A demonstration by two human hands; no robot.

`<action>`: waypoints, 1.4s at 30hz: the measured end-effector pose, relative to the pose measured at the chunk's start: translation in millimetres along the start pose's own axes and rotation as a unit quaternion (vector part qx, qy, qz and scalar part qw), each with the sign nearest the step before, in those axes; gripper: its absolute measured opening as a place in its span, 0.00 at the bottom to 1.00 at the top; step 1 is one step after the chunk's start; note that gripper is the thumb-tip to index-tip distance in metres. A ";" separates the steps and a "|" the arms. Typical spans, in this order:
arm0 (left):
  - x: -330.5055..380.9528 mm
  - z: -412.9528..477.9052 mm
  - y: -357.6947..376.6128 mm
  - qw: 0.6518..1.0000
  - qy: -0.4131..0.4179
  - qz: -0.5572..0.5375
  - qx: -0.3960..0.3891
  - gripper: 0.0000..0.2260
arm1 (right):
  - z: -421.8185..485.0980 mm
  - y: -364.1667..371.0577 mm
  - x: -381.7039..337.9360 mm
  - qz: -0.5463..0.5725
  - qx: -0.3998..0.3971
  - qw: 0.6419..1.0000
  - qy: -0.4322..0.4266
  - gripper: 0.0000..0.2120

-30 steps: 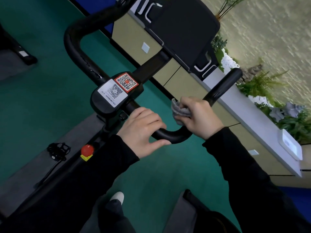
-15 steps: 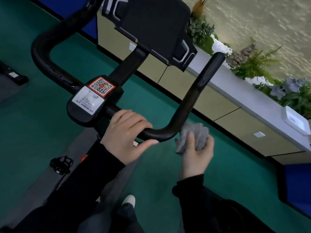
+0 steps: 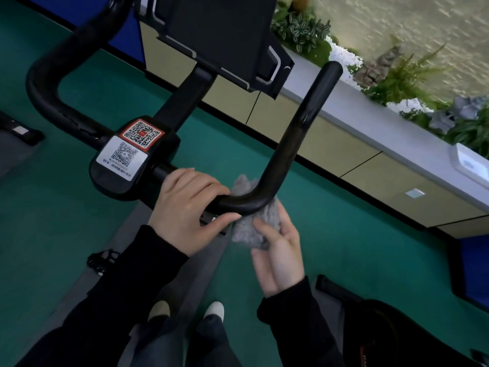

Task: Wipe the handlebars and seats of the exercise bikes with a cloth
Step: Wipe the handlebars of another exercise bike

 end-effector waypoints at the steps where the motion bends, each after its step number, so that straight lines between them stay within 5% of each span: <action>1: 0.2 0.1 -0.4 1.000 0.000 0.000 0.002 0.17 | 5.7 -0.9 -3.1 0.015 0.007 1.000 0.000 0.23; 9: 0.3 -0.4 -0.1 1.000 -0.001 0.005 0.001 0.17 | 5.1 0.6 9.2 0.044 -0.019 0.999 0.016 0.24; 17: 1.7 0.9 -0.7 1.000 -0.006 0.017 -0.014 0.16 | 2.9 -14.9 -16.3 -0.042 0.092 0.987 -0.123 0.15; 21: 8.2 1.4 -1.6 0.998 0.009 0.051 -0.019 0.18 | -15.0 -25.5 -10.6 -0.110 0.171 0.959 -0.196 0.14; 27: 28.5 19.7 13.9 0.994 0.044 0.086 -0.047 0.16 | -15.9 -13.2 -45.6 -0.268 0.257 0.871 -0.322 0.20; 36: 28.4 23.9 21.1 0.995 0.039 0.061 -0.063 0.15 | -20.9 -14.6 -51.4 -0.297 0.235 0.864 -0.331 0.21; 42: 27.4 23.6 20.2 0.996 0.028 0.050 -0.064 0.15 | -7.6 -18.2 -67.3 -0.375 0.235 0.835 -0.327 0.10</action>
Point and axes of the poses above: each hand's wrist, its own z-axis towards the middle knuckle, its own y-axis out of the palm, x = y × z, the point moved 8 cm from there along z, towards the middle knuckle, and after that the axes turned 1 degree about -z, right-handed, at the moved point
